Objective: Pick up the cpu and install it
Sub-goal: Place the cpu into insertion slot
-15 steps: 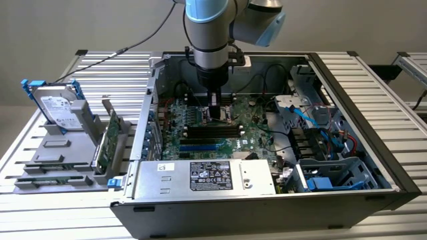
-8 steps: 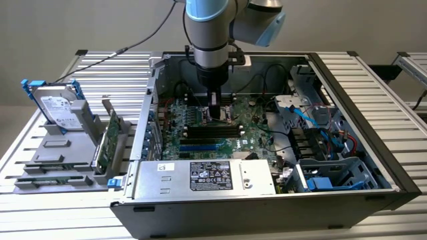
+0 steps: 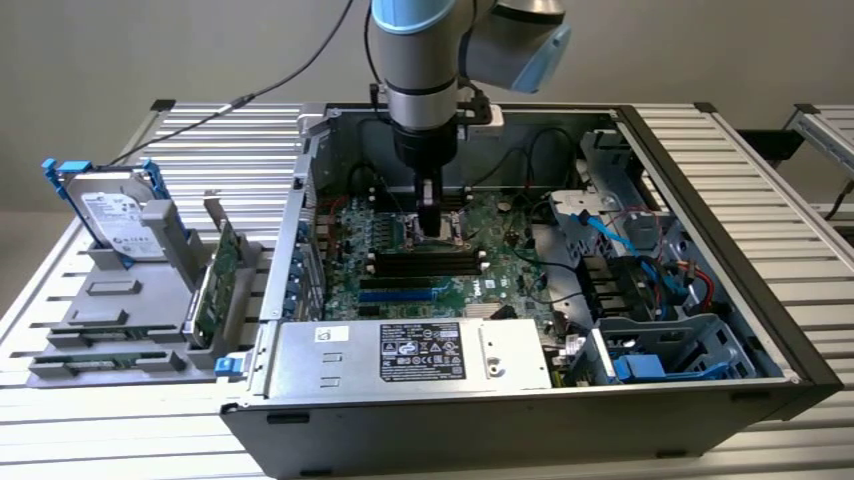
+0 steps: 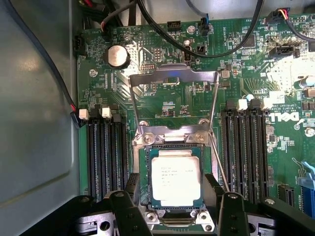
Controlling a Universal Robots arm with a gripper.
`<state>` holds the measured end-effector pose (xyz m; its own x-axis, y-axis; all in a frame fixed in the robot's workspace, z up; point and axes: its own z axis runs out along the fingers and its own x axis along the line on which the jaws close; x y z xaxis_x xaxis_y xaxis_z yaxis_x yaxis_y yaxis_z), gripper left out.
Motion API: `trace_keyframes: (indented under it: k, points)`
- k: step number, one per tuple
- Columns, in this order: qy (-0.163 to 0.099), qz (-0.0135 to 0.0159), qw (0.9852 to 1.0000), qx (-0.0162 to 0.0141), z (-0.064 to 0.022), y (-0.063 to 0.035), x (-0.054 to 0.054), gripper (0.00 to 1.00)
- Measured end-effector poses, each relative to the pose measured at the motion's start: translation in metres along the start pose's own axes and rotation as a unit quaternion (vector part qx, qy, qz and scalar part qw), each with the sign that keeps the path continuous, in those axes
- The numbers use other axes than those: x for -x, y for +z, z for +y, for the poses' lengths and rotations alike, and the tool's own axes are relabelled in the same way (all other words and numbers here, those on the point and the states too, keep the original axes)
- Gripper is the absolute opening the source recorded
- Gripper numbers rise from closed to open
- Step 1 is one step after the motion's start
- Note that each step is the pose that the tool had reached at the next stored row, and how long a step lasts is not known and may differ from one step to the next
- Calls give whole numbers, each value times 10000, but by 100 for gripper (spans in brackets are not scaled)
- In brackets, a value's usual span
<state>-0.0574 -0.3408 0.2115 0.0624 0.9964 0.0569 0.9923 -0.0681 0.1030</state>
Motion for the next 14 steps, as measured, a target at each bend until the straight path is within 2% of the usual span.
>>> trace_keyframes:
  k: [14]
  points:
    - [4, -2, 10000, -26, 24, -222, -13, 63]
